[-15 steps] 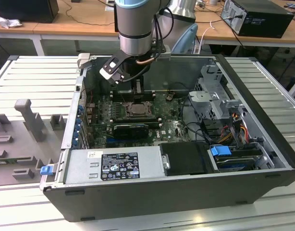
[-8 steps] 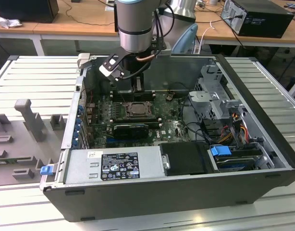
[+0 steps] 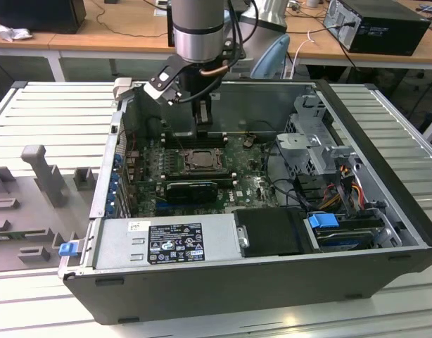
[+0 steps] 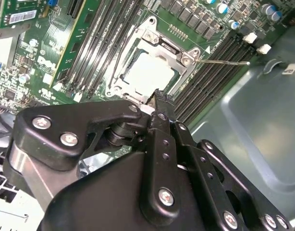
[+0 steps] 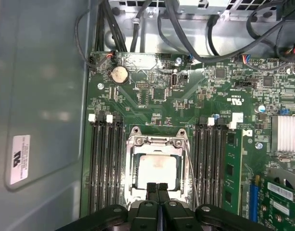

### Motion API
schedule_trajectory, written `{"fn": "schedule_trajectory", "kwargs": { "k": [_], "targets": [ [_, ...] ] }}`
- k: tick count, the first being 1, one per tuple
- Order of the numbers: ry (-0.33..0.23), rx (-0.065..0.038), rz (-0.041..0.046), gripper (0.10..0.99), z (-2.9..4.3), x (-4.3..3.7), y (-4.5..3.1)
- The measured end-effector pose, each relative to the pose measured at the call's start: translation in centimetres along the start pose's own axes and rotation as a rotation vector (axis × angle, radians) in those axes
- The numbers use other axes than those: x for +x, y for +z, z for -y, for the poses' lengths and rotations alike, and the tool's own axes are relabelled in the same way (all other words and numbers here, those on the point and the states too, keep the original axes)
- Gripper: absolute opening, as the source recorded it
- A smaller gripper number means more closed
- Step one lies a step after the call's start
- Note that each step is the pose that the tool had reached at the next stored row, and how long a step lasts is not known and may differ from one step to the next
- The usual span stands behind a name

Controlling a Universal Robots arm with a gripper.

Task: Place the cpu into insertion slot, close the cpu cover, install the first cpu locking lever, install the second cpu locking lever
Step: 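Install the first cpu locking lever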

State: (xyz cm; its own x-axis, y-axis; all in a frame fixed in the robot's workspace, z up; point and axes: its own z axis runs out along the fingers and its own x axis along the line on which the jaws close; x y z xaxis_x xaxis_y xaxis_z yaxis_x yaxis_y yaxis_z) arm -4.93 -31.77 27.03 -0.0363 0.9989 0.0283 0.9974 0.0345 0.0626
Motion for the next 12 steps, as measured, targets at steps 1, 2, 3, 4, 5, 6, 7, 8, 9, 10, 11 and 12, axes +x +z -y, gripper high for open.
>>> {"fn": "schedule_trajectory", "kwargs": {
  "k": [1, 2, 3, 4, 5, 6, 7, 8, 9, 10, 11, 12],
  "targets": [
    [0.000, 0.000, -0.0003, 0.106, -0.01, 0.01, -0.17],
    [0.000, 0.000, -0.0004, 0.106, -0.04, 0.01, -0.42],
    [0.000, 0.001, -0.0004, 0.106, -0.05, 0.02, -0.59],
    [0.000, 0.001, -0.0004, 0.106, -0.07, 0.02, -0.85],
    [0.000, 0.001, -0.0006, 0.106, -0.08, 0.02, -0.93],
    [-0.001, 0.001, -0.0007, 0.106, -0.08, 0.02, -0.93],
    [-0.009, 0.001, -0.0007, 0.106, -0.08, 0.02, -0.93],
    [-0.023, 0.002, -0.0009, 0.106, -0.08, 0.02, -0.93],
    [-0.040, 0.002, -0.0013, 0.106, -0.08, 0.02, -0.93],
    [-0.070, 0.003, -0.0020, 0.106, -0.08, 0.02, -0.93],
    [-0.107, 0.004, -0.0039, 0.106, -0.08, 0.02, -0.92],
    [-0.142, 0.005, -0.0061, 0.106, -0.08, 0.02, -0.92]
  ]
}}
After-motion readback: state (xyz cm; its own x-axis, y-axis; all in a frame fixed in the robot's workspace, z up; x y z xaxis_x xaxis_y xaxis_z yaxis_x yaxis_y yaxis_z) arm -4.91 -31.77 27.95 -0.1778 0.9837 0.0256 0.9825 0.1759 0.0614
